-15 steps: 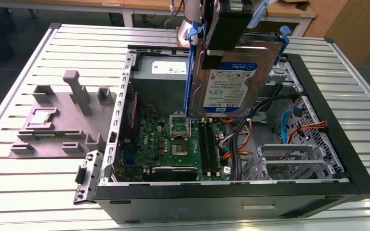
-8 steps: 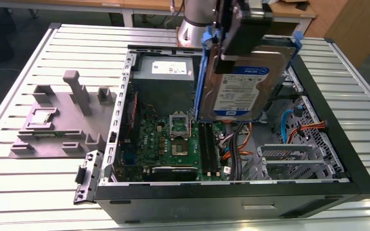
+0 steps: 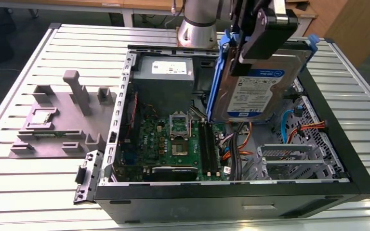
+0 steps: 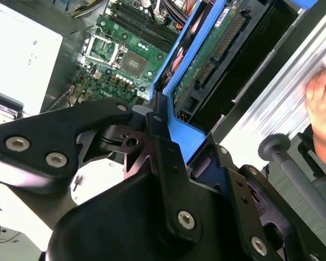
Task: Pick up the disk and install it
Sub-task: 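Insert the disk into the insertion slot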
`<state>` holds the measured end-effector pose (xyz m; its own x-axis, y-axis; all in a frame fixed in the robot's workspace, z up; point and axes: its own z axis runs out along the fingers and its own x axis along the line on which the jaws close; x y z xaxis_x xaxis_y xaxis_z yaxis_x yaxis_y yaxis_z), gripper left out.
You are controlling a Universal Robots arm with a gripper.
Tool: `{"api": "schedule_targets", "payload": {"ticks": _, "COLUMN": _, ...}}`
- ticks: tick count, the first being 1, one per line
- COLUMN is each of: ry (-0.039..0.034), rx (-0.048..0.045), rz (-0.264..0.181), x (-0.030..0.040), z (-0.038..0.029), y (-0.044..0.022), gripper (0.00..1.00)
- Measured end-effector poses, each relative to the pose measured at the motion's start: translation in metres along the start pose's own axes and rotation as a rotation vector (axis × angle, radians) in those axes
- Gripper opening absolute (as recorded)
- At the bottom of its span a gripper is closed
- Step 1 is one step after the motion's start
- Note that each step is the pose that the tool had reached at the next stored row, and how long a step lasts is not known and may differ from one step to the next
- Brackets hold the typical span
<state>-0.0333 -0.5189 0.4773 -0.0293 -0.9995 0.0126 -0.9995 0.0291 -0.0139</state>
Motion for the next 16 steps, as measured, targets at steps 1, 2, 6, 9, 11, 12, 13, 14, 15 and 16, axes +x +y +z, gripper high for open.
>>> {"api": "schedule_targets", "payload": {"ticks": 1, "ry": -0.0001, "rx": 0.0016, "rz": 0.004, "x": 0.0007, "z": 0.0008, "y": 0.0000, "gripper": 0.37}}
{"api": "schedule_targets", "payload": {"ticks": 2, "ry": -0.0001, "rx": 0.0036, "rz": 0.009, "x": 0.0014, "z": 0.0016, "y": -0.0001, "gripper": 0.37}}
{"api": "schedule_targets", "payload": {"ticks": 6, "ry": -0.0002, "rx": 0.0091, "rz": 0.018, "x": 0.0077, "z": 0.0053, "y": -0.0003, "gripper": 0.37}}
{"api": "schedule_targets", "payload": {"ticks": 9, "ry": -0.0003, "rx": 0.0100, "rz": 0.020, "x": 0.0131, "z": 0.0070, "y": -0.0004, "gripper": 0.37}}
{"api": "schedule_targets", "payload": {"ticks": 11, "ry": 0.0003, "rx": 0.0100, "rz": 0.021, "x": 0.0158, "z": 0.0074, "y": -0.0005, "gripper": 0.37}}
{"api": "schedule_targets", "payload": {"ticks": 12, "ry": 0.0004, "rx": 0.0100, "rz": 0.021, "x": 0.0169, "z": 0.0078, "y": -0.0005, "gripper": 0.37}}
{"api": "schedule_targets", "payload": {"ticks": 13, "ry": 0.0006, "rx": 0.0101, "rz": 0.021, "x": 0.0176, "z": 0.0083, "y": -0.0006, "gripper": 0.37}}
{"api": "schedule_targets", "payload": {"ticks": 14, "ry": 0.0012, "rx": 0.0101, "rz": 0.022, "x": 0.0179, "z": 0.0090, "y": -0.0011, "gripper": 0.37}}
{"api": "schedule_targets", "payload": {"ticks": 15, "ry": 0.0024, "rx": 0.0101, "rz": 0.022, "x": 0.0180, "z": 0.0093, "y": -0.0022, "gripper": 0.37}}
{"api": "schedule_targets", "payload": {"ticks": 16, "ry": 0.0034, "rx": 0.0101, "rz": 0.022, "x": 0.0180, "z": 0.0098, "y": -0.0038, "gripper": 0.37}}
